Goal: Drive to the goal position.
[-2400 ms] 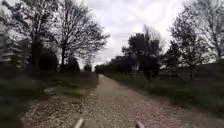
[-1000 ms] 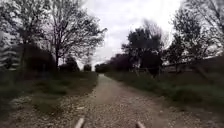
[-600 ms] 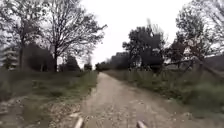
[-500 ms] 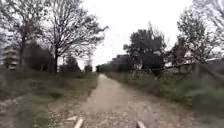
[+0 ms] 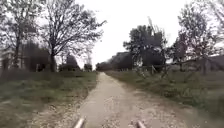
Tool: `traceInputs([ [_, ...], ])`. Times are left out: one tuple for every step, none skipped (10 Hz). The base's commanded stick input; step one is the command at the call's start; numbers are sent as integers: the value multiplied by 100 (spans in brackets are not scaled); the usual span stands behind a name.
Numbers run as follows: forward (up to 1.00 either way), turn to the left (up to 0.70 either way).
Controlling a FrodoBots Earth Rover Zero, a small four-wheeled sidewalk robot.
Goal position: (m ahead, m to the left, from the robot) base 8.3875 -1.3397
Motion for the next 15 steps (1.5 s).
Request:
traceInputs([
  [69, 0],
  [69, 0],
  [70, 0],
  [69, 0],
  [69, 0],
  [69, 0],
  [69, 0],
  [69, 0],
  [69, 0],
  [69, 0],
  [69, 0],
  [69, 0],
  [69, 0],
  [70, 0],
  [70, 0],
])
